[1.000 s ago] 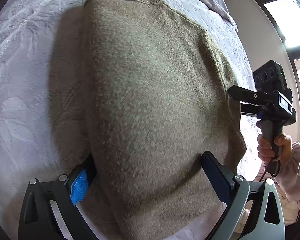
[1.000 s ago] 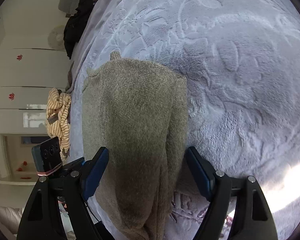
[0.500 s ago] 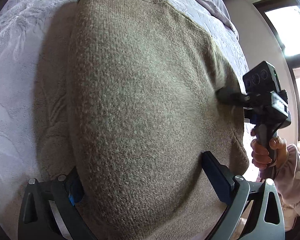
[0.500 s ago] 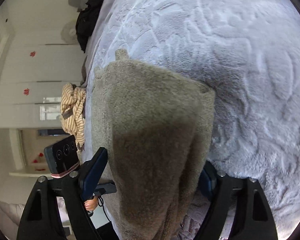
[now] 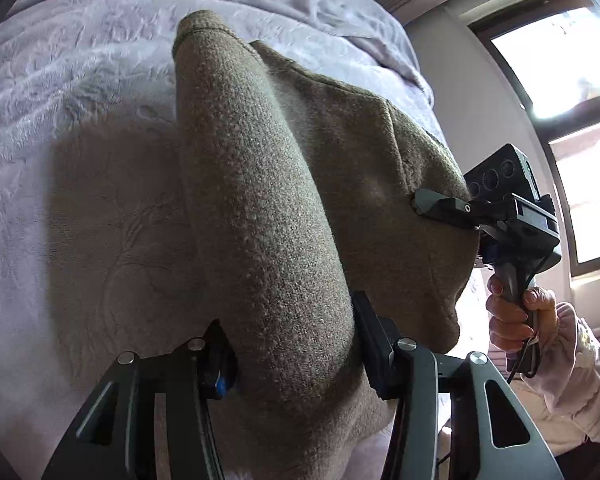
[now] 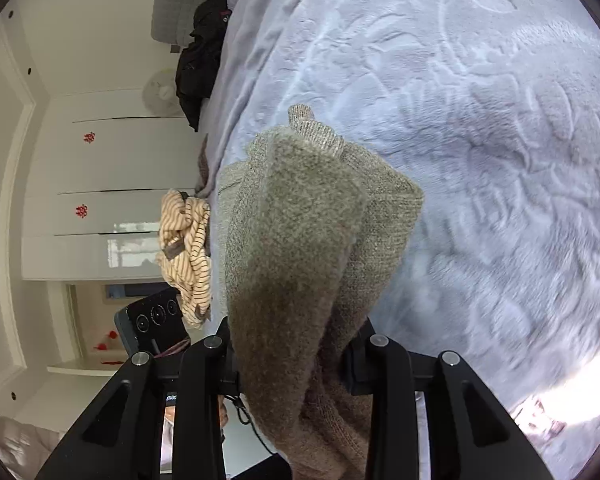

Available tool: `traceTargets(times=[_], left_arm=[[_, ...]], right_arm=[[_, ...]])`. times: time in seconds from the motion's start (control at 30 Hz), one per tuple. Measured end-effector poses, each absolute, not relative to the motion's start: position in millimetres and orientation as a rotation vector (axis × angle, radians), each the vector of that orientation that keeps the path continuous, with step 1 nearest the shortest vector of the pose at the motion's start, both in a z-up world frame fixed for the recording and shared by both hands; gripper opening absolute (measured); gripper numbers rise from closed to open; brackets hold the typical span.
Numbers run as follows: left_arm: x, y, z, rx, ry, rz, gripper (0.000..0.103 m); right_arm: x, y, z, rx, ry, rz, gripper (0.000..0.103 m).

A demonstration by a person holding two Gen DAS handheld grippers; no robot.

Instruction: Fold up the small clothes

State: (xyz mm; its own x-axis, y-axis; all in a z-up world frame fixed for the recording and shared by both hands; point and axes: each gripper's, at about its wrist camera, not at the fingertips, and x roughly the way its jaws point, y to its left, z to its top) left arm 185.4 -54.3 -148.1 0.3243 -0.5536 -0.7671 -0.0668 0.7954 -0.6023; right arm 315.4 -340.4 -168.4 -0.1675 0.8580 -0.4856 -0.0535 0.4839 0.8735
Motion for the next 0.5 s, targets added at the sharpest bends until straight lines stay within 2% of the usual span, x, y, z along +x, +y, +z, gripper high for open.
traceTargets(times=[0.17,0.5], left_arm=[[159,-39,-120,-0.618,1.180,-0.402,0.051],[52,28,-61,-0.583,1.146,-0.420,0.051]], right_arm=[[293,-333,-131,0.746,1.475,0.932,0.036],[210,-310,-75,0.778,1.451,0.944,0.037]])
